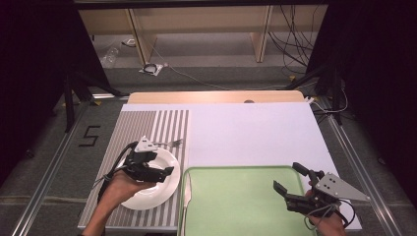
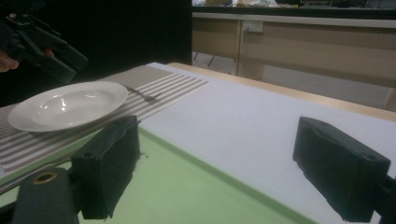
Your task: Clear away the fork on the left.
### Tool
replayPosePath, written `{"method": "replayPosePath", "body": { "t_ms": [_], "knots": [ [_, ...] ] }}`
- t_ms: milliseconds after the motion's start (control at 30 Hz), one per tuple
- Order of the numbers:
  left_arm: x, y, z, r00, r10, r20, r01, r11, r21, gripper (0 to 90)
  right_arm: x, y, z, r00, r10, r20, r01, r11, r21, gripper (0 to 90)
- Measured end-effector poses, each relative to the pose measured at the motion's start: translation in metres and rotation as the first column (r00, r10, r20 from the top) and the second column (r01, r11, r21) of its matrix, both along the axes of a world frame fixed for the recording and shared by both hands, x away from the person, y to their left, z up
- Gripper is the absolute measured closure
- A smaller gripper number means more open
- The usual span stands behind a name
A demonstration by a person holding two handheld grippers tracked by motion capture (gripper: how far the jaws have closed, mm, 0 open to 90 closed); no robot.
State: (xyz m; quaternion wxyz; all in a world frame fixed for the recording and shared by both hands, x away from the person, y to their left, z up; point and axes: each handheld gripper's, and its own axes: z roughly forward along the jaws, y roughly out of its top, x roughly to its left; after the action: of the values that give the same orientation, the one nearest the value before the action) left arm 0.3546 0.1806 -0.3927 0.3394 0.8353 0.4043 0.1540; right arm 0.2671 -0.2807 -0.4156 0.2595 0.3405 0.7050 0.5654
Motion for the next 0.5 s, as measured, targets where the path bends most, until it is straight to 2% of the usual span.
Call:
{"method": "replayPosePath", "body": {
  "t_ms": [167, 300, 500],
  "knots": [
    [0.009, 0.005, 0.000, 0.9999, 0.011, 0.012, -0.011, 0.9995, 0.030, 23.7, 0.000, 0.000, 0.000, 1.0000, 0.000, -0.002, 0.000, 1.000, 0.002, 15.6],
    [0.019, 0.011, 0.000, 0.9993, 0.037, 0.009, -0.037, 0.9992, 0.013, 24.4, 0.000, 0.000, 0.001, 1.0000, -0.004, 0.000, 0.004, 1.000, 0.000, 15.6],
    [0.034, 0.019, 0.004, 0.9987, 0.051, -0.001, -0.051, 0.9981, 0.034, 24.7, 0.000, 0.000, 0.000, 1.0000, -0.002, 0.001, 0.002, 1.000, 0.000, 15.6]
  ]
}}
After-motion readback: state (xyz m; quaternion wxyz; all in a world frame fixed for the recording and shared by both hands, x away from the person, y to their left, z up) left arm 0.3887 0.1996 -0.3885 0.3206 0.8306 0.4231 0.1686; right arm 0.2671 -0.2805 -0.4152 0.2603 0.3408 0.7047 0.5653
